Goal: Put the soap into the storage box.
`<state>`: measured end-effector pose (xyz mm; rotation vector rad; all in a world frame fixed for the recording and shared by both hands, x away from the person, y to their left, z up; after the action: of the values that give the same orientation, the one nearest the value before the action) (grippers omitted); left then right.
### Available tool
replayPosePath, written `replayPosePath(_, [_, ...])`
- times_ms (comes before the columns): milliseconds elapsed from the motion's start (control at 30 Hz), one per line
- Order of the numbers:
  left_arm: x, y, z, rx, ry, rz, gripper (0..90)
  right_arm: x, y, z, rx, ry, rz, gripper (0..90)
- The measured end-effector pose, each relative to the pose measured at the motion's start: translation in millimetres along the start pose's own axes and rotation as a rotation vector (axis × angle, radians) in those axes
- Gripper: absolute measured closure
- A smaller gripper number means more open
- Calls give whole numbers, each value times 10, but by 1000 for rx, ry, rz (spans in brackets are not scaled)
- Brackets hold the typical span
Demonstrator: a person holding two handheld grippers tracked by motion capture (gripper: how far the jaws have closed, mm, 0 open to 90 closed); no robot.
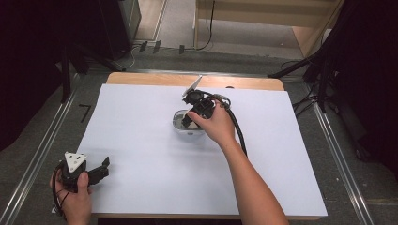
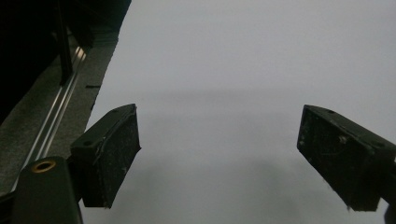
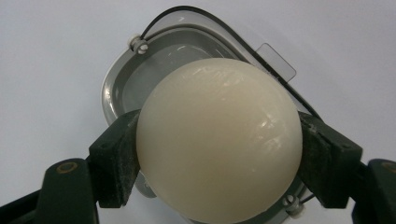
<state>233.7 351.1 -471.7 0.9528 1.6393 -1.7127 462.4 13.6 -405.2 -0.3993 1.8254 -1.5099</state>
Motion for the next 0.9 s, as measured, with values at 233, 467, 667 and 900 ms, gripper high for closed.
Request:
replayPosePath(233, [0,0,0,-2,-1,0,140,-2,22,-18,-1,4,-7,240])
replayPosePath(467, [-1,0,-1,-2,-1,0,140,5,61,-21,-12,9,-27,239])
replayPosePath(667, [-1,0,-3,1,-2,0,140,22,100,-5,-19,15,-39,239])
replayPosePath(900, [-1,1,-2,1,-2,-1,140,57,108,12,-45,44,-33,237])
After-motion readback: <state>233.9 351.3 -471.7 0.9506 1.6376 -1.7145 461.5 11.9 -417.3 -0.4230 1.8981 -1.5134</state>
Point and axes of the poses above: each handheld gripper's, and its own axes: y roughly forward along the jaws, x roughly out of its underside, z roughly to its right, the point moved 1 cm from there along y, roughly forward along the jaws, and after that the axes turned 6 degrees about x, right-handed, at the moved point
